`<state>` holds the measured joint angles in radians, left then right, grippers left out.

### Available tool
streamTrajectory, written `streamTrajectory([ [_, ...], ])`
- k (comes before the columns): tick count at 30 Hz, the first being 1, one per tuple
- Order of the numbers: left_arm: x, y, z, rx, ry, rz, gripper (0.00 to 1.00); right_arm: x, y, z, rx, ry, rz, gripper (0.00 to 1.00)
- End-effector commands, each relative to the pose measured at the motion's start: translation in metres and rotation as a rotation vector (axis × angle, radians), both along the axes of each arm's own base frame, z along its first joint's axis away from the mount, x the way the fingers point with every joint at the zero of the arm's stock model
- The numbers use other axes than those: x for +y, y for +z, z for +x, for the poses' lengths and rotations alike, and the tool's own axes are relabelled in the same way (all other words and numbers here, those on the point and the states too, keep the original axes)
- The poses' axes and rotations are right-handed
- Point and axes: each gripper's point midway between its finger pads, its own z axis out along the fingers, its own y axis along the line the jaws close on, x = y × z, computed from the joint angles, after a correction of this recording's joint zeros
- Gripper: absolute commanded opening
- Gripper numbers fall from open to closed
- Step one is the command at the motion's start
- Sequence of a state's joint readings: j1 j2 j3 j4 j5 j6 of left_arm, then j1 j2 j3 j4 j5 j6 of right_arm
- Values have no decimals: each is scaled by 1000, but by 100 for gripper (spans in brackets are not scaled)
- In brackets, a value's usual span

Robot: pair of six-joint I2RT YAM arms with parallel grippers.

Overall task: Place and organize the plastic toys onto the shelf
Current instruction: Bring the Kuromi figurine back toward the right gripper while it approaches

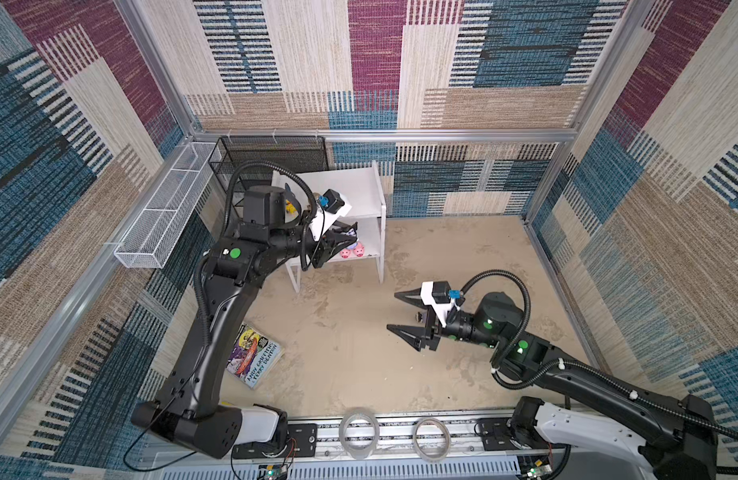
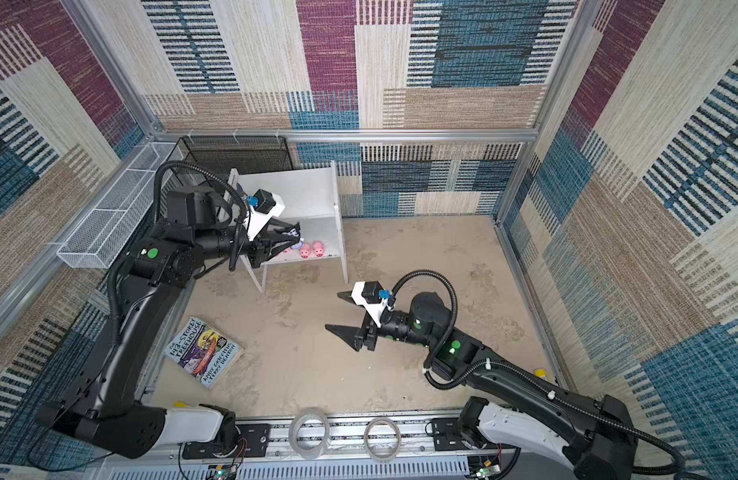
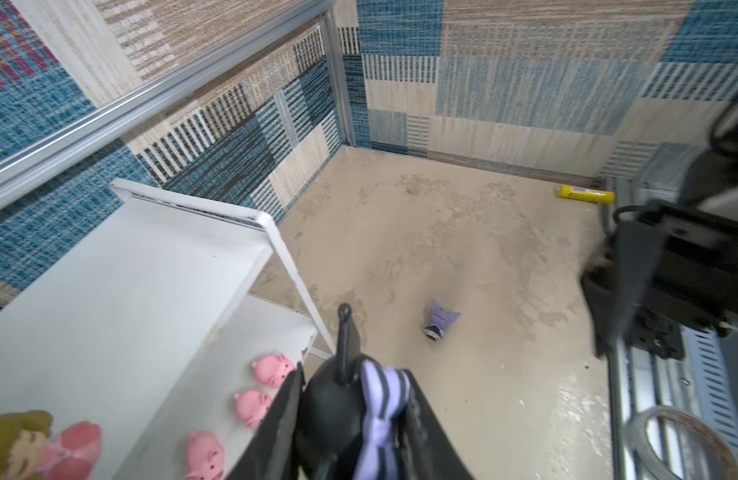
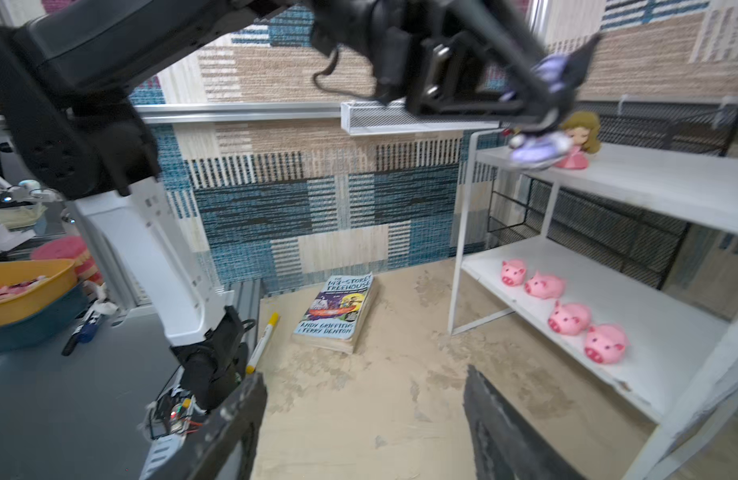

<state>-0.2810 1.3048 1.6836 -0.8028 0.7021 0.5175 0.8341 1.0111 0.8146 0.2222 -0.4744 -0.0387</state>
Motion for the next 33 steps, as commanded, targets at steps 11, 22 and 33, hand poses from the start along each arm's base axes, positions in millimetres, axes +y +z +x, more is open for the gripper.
streamTrajectory([
  [11, -4, -16, -96, 87, -203, -129, 26, 52, -6, -4, 62, 364, -140, 71],
  [22, -13, -41, -103, 163, -245, -118, 26, 73, -12, -4, 103, 400, -180, 67],
  [33, -16, -61, -101, 189, -222, -69, 30, 87, -27, 1, 160, 408, -207, 29],
])
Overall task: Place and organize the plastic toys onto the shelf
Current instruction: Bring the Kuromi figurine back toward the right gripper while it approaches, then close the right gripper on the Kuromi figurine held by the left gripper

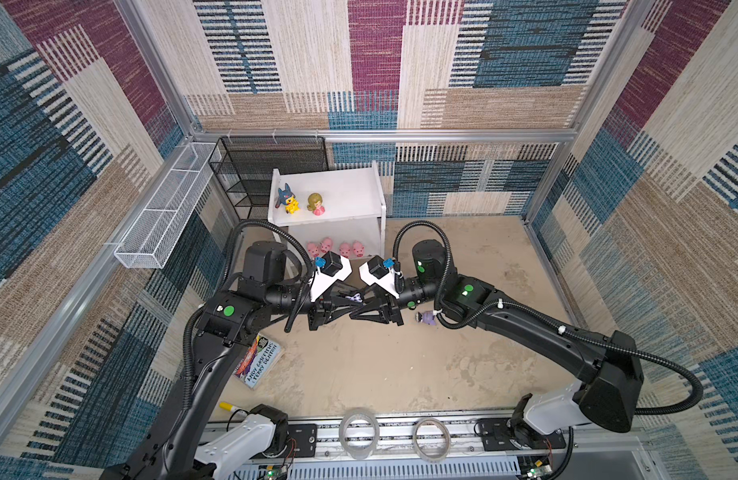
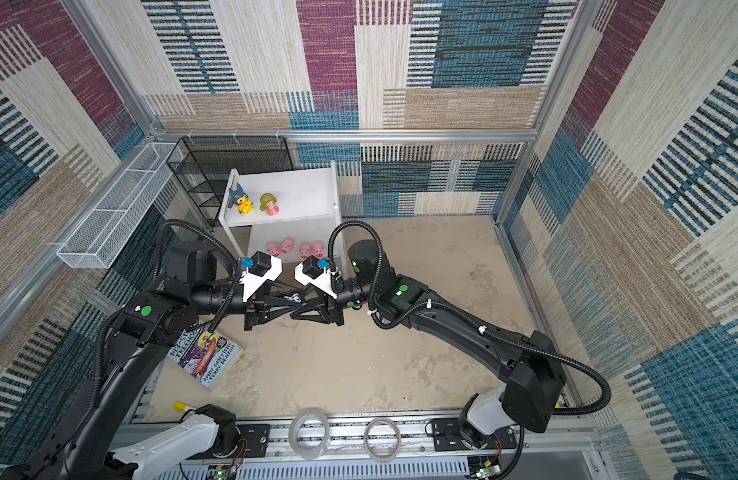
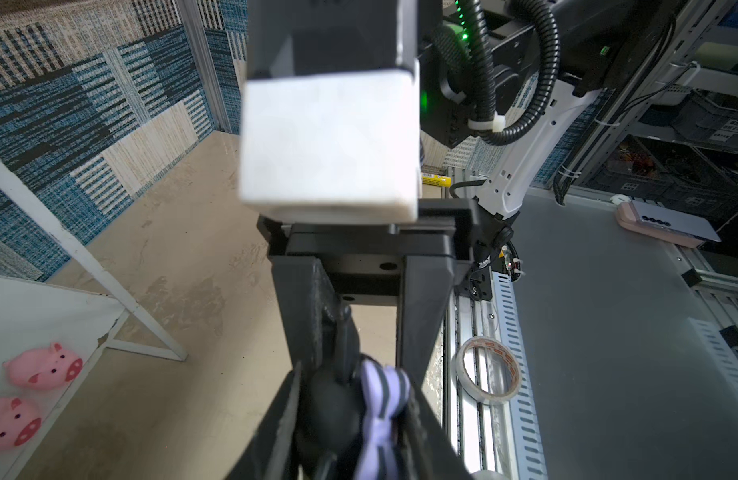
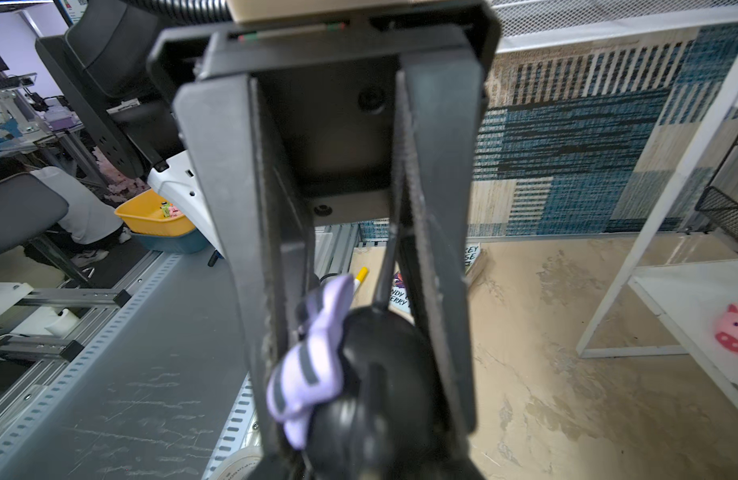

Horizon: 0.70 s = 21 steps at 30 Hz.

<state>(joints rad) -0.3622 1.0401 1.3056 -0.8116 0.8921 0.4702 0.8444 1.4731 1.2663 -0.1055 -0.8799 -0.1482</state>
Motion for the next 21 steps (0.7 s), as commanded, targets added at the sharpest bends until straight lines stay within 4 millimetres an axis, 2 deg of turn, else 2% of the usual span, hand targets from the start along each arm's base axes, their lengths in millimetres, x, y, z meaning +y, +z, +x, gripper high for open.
streamTrajectory([
  [1, 0, -3, 2, 2, 12, 9, 41, 2, -4, 4, 7, -25, 4, 29],
  [2, 1, -4, 3, 4, 26, 13, 56, 1, -12, 5, 14, -40, -1, 27],
  [5, 6, -8, 9, 1, 90, 20, 79, -5, -35, 8, 31, -98, -1, 24],
  [6, 8, -10, 10, -2, 115, 22, 97, -7, -44, 8, 34, -110, 4, 23],
  [10, 15, -20, 13, 17, 180, 26, 98, -18, -74, 5, 35, -160, 35, 21],
  [14, 20, -35, 18, 75, 260, 7, 98, -30, -122, 10, 24, -252, 38, 20],
  [16, 20, -47, 19, 130, 286, -11, 98, -33, -129, 5, 29, -251, 66, 20],
  [21, 17, -71, 15, 281, 333, -118, 98, -32, -116, -5, 25, -225, 127, 20],
])
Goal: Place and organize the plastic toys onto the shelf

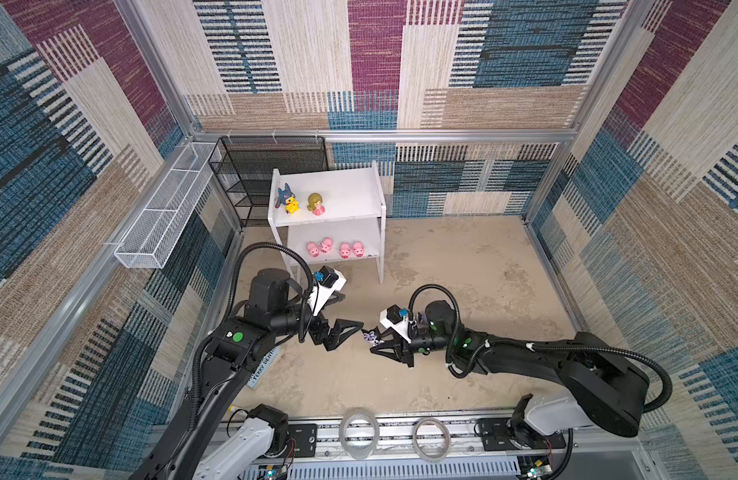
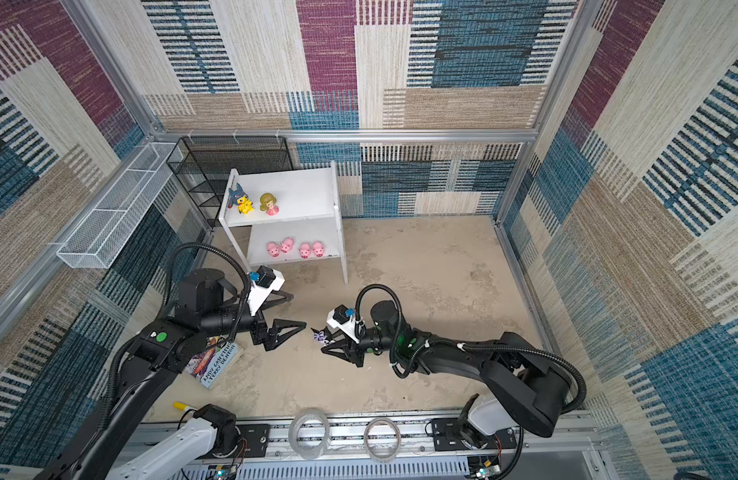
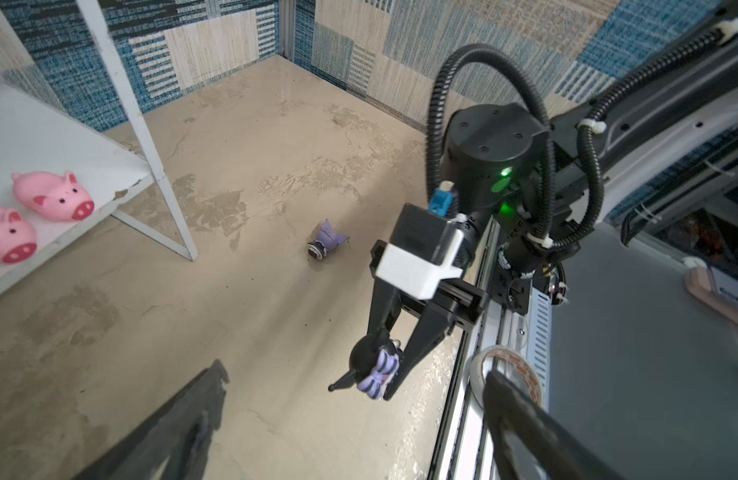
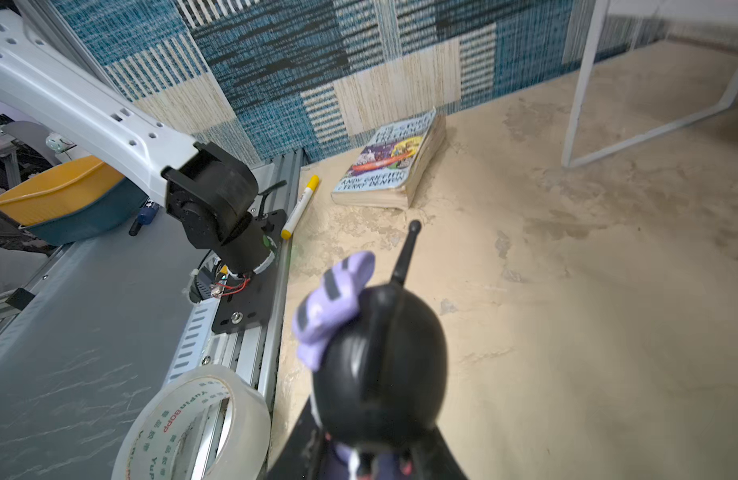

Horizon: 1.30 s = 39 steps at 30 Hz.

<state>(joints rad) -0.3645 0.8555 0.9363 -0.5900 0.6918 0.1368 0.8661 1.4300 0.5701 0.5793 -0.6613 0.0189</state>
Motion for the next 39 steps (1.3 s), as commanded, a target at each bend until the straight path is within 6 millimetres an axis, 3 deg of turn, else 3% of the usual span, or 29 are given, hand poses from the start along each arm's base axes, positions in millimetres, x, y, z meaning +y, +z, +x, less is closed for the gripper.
streamTrajectory([
  [1, -5, 5, 1, 55, 53, -158, 98, 5, 47, 1, -85, 2, 163, 20],
  [3, -4, 0, -2, 62, 80, -215, 97, 4, 58, -6, -79, 36, 191, 20],
  [8, -7, 10, -15, 39, 52, -267, 90, -1, 83, -23, -44, 110, 260, 19],
  [17, -42, 19, -50, 48, -192, -305, 82, -8, 123, -41, 4, 187, 345, 19],
  [22, -54, 24, -56, 25, -254, -330, 77, -6, 125, -46, 24, 221, 343, 19],
  [27, -58, 27, -54, 12, -263, -329, 63, -3, 123, -48, 20, 228, 331, 19],
  [30, -56, 34, -53, -24, -253, -341, 63, -1, 119, -48, 24, 232, 318, 19],
  [39, -60, 41, -53, -30, -279, -362, 50, 0, 117, -48, 21, 232, 316, 20],
])
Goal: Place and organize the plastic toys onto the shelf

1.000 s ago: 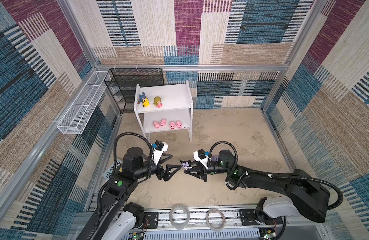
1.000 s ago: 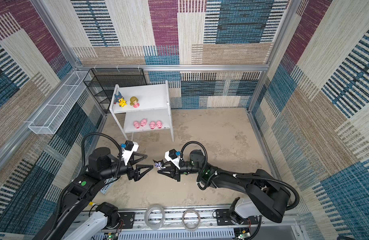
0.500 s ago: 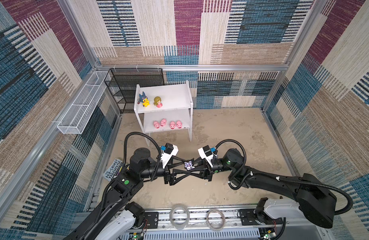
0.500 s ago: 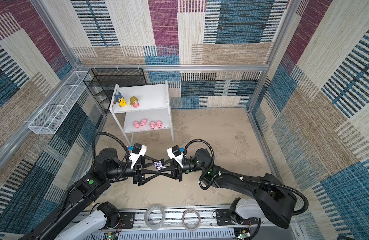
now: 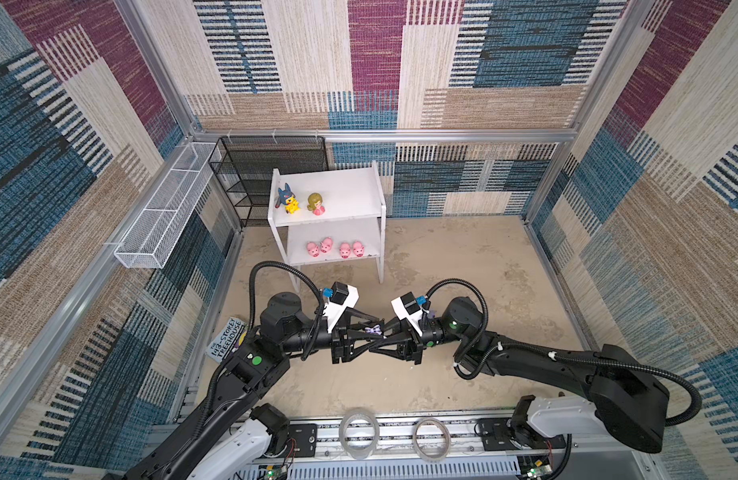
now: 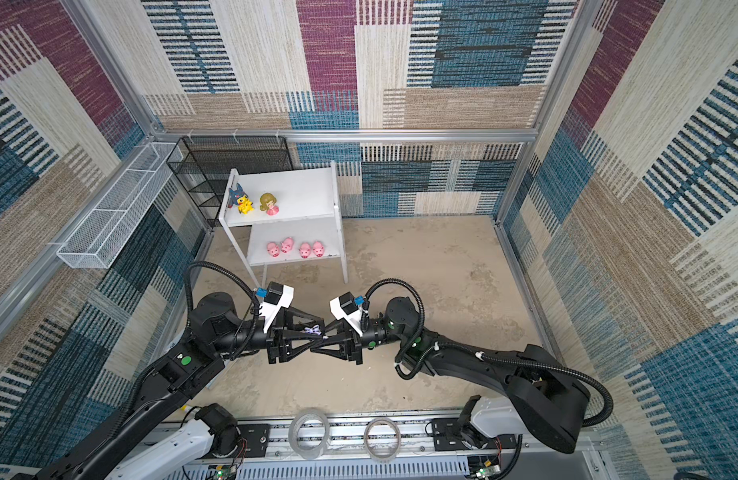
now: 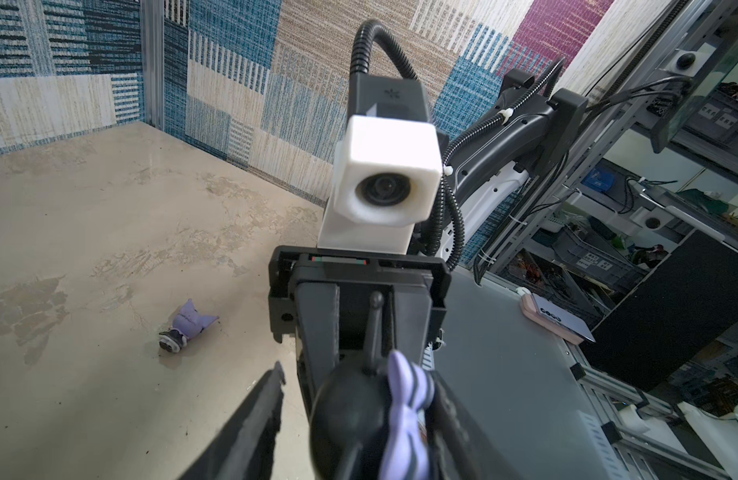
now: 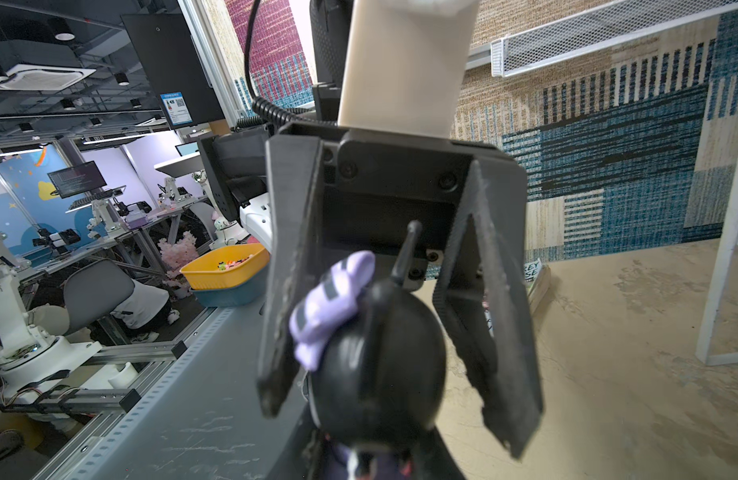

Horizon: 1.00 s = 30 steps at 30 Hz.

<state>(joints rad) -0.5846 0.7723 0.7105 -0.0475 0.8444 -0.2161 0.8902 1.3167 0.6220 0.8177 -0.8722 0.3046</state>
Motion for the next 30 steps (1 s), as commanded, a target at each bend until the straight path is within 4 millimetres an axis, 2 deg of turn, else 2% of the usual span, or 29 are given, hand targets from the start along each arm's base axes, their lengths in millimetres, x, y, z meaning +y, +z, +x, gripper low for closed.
streamTrajectory([
  [1, -1, 11, 0, -23, -12, -33, 47, 0, 8, -2, -24, 9, 24, 20],
  [5, -1, 8, -1, -10, -17, -16, 44, 0, 12, 1, -33, -10, 20, 23],
  [6, -1, 7, -2, -10, -18, -13, 43, 0, 13, 1, -32, -13, 16, 26],
  [9, 2, 4, -2, -16, -3, 11, 42, 2, 12, 2, -15, -8, -21, 45],
  [13, 9, -2, -1, -34, 32, 84, 42, -13, 19, 2, -3, -14, -44, 58],
  [17, 12, -7, -4, -42, 31, 121, 39, -26, 27, 5, -17, -59, -72, 61],
  [21, 11, -5, -8, -54, 8, 107, 38, -28, 34, 9, -11, -60, -88, 62],
  [28, 10, 8, -8, -92, 11, 58, 37, -21, 15, 12, 36, -31, -131, 62],
  [30, 10, 3, -4, -85, 31, 74, 37, -20, 8, 19, 46, -73, -143, 61],
])
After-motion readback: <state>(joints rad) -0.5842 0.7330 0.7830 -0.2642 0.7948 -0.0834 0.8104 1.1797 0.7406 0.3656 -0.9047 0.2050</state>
